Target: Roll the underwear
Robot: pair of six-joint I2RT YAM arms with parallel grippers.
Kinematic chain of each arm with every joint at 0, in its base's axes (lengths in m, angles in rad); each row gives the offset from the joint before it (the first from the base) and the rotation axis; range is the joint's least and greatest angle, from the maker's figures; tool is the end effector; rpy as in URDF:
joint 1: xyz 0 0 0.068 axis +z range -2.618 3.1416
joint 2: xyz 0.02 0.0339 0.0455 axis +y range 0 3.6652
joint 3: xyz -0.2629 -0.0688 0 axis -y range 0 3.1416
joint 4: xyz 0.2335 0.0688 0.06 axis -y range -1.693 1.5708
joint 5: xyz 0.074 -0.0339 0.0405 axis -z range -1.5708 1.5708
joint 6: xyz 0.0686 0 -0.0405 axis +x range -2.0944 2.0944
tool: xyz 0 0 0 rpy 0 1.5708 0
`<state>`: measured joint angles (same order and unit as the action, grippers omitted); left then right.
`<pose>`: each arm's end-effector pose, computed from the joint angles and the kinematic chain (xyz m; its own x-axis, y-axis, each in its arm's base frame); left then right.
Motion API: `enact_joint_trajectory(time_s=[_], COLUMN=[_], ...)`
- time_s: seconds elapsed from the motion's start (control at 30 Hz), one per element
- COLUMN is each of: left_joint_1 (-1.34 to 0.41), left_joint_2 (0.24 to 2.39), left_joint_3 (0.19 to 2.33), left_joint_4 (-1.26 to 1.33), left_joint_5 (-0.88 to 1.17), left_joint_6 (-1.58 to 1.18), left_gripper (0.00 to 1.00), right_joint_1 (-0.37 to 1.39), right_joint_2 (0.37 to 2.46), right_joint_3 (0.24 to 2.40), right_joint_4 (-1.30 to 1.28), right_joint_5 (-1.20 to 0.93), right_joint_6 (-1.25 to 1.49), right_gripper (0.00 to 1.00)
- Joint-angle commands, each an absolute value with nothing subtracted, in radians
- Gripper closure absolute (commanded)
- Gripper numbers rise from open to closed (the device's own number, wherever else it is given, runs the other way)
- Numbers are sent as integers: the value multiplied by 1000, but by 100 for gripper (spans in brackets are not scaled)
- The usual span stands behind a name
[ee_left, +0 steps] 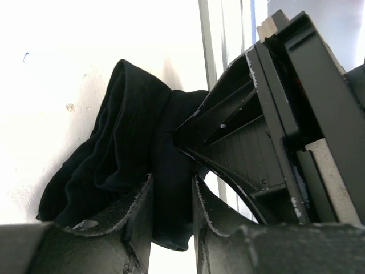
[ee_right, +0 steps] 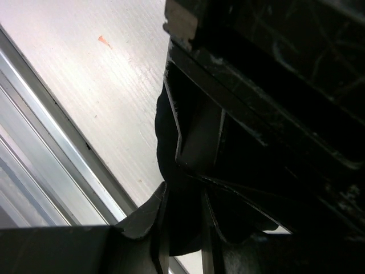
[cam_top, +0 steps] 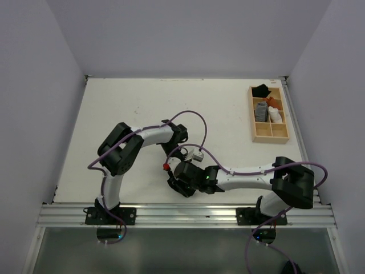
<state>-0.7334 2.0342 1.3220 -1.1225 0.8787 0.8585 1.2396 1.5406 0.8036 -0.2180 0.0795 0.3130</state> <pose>0.2044 -0.2553 0.1278 -0.2583 0.8829 -0.3921 0.7245 -0.0914 -0.6832 0.1052 0.2890 0.1476 -0.5382 -0.6213 -0.5695 -0.8009 0.5874 0.1162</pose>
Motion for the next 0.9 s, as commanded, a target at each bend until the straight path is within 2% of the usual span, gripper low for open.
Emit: enact_joint_trajectory(time_s=[0.0,0.2,0.23,0.27,0.57,0.87], left_joint_1=[-759,-761,-761,-762,-762,-738], left_joint_2=[1957,1937,1934,1933,1895,1839], left_joint_3=[1321,1313,1313,1312,1282,1210], left_joint_4=[-1161,-1170,-1172,-1175,-1161,-1108], left_joint_5=[856,859,851,848,854,848], left_joint_6=[891,874,870,865,858,839], left_gripper=[66,64,54,53,59,58], right_joint_1=[1184,1183,1183,1184,1181,1157], right_joint_2=[1585,1578,1578,1578,1592,1615], right_joint_3=[755,752,753,756,738,703], right_joint_4=[-328,-339,-344,-345,-331,-293], right_joint_5=[64,55,52,49,23,-31], right_joint_6=[374,371,373,371,388,423], right_gripper=[97,97,97,97,98,99])
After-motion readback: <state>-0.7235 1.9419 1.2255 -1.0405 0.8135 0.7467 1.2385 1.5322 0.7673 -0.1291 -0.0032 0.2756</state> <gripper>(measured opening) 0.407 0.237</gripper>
